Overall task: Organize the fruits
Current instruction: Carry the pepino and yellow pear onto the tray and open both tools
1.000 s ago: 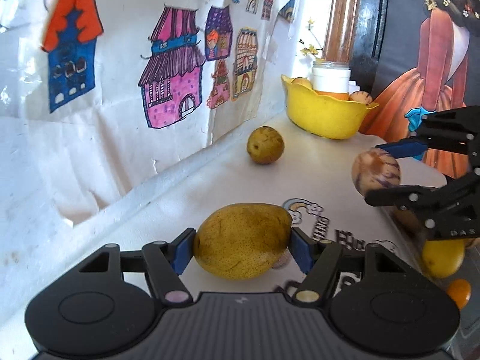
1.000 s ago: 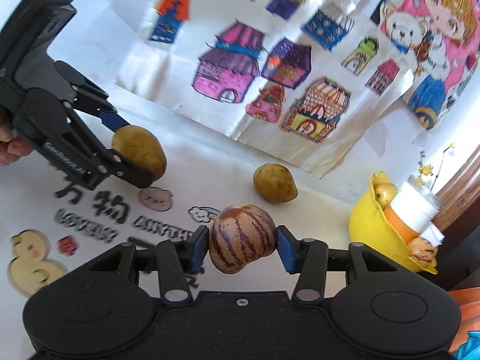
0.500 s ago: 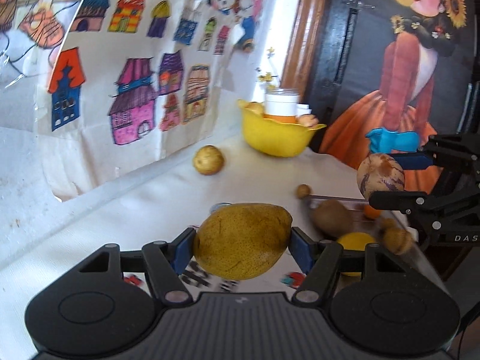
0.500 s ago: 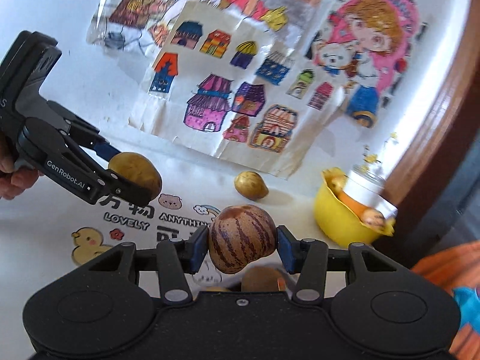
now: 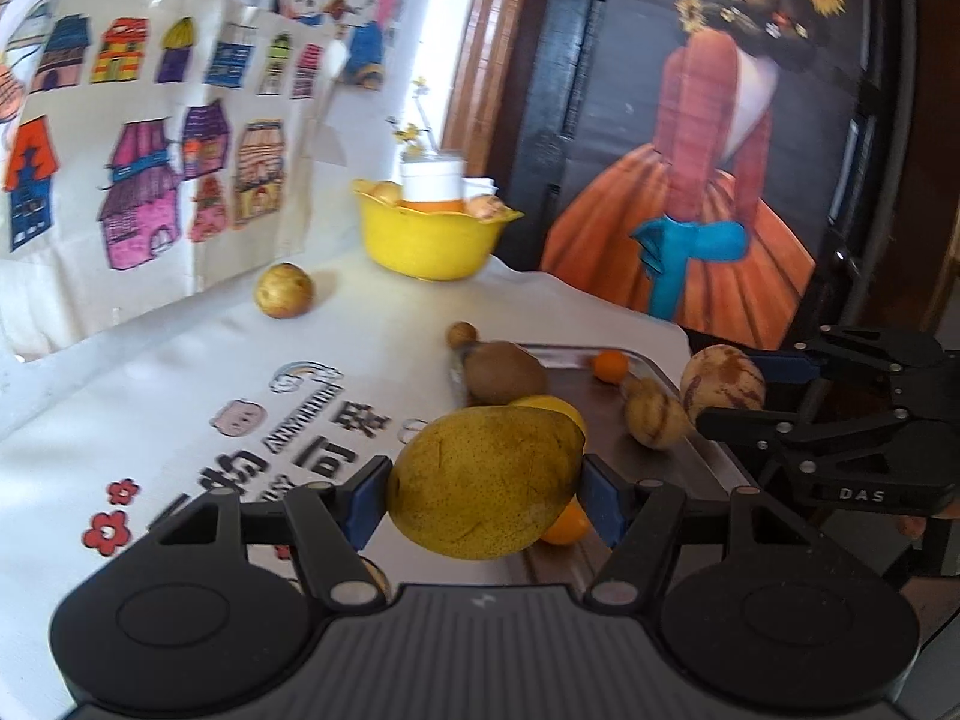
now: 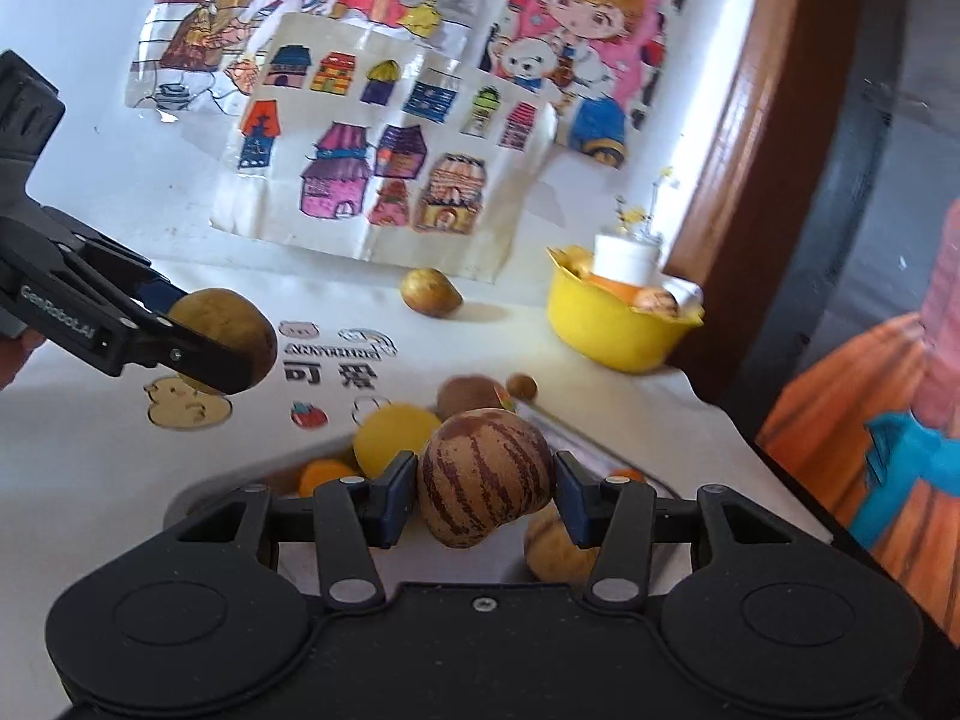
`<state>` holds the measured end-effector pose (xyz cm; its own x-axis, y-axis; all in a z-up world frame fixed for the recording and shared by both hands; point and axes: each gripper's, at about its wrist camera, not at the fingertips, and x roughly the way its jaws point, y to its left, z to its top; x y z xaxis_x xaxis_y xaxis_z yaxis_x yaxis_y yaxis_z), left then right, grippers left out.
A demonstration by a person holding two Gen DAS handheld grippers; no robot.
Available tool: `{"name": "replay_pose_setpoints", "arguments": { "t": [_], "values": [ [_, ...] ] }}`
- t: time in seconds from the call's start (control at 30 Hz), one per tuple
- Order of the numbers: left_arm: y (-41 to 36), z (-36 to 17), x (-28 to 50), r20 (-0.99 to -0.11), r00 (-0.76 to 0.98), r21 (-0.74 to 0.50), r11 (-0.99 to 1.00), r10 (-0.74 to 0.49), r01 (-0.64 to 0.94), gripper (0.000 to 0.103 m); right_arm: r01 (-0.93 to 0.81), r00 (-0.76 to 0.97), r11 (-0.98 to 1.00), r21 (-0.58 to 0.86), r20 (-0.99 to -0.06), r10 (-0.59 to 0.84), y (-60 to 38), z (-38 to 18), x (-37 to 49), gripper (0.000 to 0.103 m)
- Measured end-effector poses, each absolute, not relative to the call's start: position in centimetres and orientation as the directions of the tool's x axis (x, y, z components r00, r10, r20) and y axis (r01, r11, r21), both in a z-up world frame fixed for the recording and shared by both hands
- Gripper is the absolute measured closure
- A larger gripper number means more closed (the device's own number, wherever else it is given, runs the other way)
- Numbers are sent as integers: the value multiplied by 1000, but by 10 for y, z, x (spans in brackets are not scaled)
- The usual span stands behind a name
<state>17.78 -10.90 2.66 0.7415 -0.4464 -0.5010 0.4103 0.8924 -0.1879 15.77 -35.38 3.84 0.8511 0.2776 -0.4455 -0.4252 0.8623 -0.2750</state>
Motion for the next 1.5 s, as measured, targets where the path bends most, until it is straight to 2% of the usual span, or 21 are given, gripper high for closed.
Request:
{"name": "replay_pose_setpoints", "arguments": {
  "t": [0.23,0.73,1.17,1.5],
  "values": [
    [-137,14,171,-542,689,-198,869,-482,453,32,-395,851,896,-203,-449,273,-368,15,155,53],
    [-175,-5,163,-617,652,-75,857,-441,510,32,-369,834,919,-139,-485,262,-384,-15,172,52],
    [-181,-9,165,-633,652,-46,861,-418,507,32,-351,840,932,-92,-470,270,-389,-21,173,52],
    [-180,-9,165,-635,652,-30,856,-415,515,31,-339,849,934,-115,-464,252,-387,-22,168,51]
  ]
}}
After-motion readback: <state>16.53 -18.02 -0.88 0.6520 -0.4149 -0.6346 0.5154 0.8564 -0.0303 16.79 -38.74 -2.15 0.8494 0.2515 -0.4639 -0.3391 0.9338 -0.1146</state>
